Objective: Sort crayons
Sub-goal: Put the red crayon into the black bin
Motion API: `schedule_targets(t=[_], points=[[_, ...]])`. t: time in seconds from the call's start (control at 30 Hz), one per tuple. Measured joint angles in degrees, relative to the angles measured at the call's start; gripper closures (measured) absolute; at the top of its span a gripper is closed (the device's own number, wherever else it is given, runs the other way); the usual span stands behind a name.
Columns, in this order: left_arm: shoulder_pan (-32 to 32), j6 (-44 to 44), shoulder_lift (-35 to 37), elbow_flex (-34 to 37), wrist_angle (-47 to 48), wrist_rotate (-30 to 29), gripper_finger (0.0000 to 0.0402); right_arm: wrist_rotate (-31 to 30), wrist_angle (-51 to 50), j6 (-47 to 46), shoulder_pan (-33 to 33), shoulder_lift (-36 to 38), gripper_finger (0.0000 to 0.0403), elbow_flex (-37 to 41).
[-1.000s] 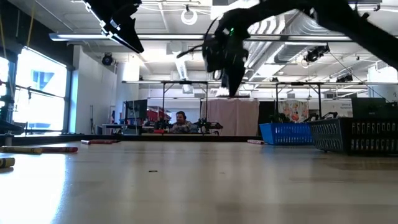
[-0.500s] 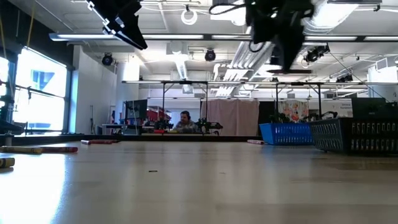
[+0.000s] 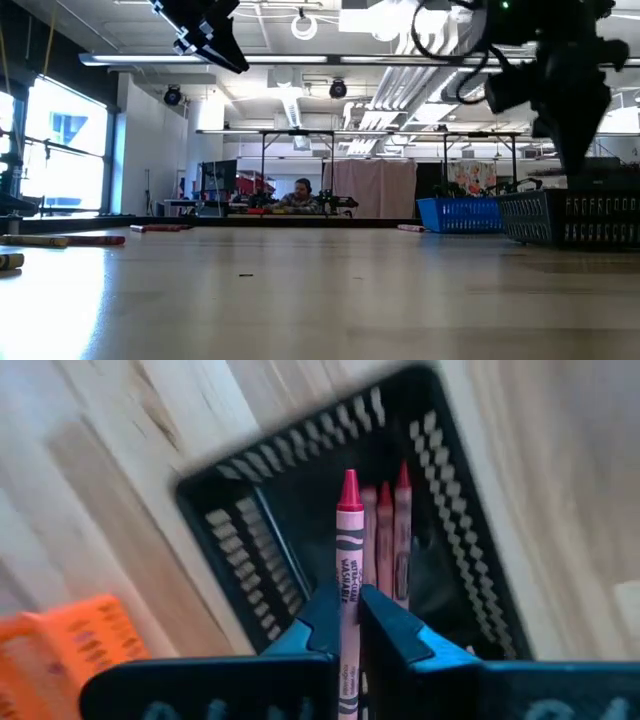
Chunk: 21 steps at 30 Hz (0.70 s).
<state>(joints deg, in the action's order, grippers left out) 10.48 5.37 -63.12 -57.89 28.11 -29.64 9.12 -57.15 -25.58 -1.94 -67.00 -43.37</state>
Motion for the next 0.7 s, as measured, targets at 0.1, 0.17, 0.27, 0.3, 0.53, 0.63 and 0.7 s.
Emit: schedule_targets(t=[0.1,0.17,0.27,0.3,0.53,0.63,0.7], points=[[0.0,0.0,-0.6,0.0,-0.1,0.0,0.0300,0.1,1.1,-0.1,0.7,-0.2,0.0392,3.2],[0.0,0.0,-0.7,0.0,-0.3,0.1,0.0300,0.1,1.3,-0.6,0.9,-0.2,0.0392,4.4],[0.0,-0.7,-0.7,0.0,-1.9,0.5,0.0300,0.1,1.9,-2.9,0.8,-0.1,0.0390,4.8],[0.0,-1.0,-0.7,0.0,-2.0,0.6,0.0300,0.2,2.1,-3.1,0.8,-0.1,0.0388,4.8],[0.0,-1.5,-0.7,0.0,-4.4,0.6,0.0300,0.3,3.5,-2.6,0.8,-0.1,0.0347,4.8],[0.0,-1.5,-0.7,0.0,-4.3,0.6,0.0300,0.3,3.5,-2.6,0.8,-0.1,0.0329,4.8],[0.0,-1.5,-0.7,0.0,-4.0,0.6,0.0300,0.3,3.5,-2.6,0.8,-0.1,0.0320,4.8]])
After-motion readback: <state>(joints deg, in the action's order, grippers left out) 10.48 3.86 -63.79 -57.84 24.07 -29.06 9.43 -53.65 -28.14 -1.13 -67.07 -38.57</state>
